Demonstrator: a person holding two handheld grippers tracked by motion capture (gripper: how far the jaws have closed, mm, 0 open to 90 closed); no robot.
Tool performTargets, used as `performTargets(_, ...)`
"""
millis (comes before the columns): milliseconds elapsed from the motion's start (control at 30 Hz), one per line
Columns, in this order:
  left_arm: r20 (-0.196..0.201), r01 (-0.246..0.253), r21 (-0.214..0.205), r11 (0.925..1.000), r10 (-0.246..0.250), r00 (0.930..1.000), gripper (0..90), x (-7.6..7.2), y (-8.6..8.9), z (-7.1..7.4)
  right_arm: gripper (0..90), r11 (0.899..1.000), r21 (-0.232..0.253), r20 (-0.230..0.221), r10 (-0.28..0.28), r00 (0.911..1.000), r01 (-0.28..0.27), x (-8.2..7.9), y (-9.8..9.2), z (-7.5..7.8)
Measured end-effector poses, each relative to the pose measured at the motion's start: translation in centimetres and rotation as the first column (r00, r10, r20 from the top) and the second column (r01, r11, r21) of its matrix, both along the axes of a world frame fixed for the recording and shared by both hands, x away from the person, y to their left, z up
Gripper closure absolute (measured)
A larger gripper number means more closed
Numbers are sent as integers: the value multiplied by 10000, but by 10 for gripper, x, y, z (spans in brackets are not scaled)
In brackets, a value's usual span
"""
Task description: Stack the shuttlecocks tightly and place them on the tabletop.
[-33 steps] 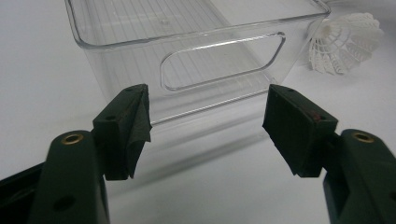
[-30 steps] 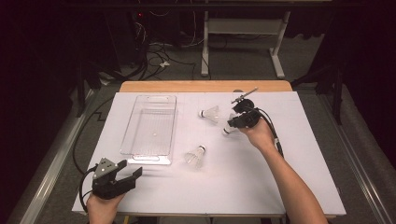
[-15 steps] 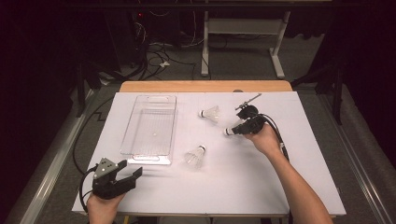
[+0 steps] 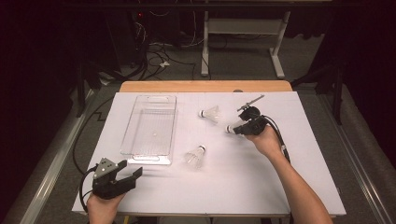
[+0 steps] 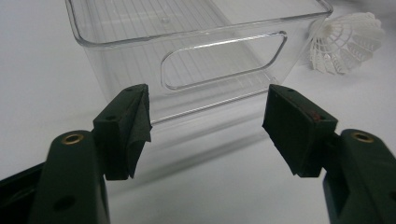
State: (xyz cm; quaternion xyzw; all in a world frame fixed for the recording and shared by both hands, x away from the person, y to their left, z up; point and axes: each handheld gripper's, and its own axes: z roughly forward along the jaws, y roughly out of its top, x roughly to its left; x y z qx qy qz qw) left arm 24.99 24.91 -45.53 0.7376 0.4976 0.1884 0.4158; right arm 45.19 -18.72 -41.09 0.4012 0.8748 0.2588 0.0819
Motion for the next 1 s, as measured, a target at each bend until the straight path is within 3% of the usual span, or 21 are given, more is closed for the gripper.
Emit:
performTargets(267,-2,15,-22,10000,-15,10000,326,-1,1,0,897,9990,306,282,-323,9991,314,11,2,9)
performTargets(1000,19,-13,-45,10000,13,10000,326,-1,1,0,896,9953,643,155,-735,9972,723,32,13,3)
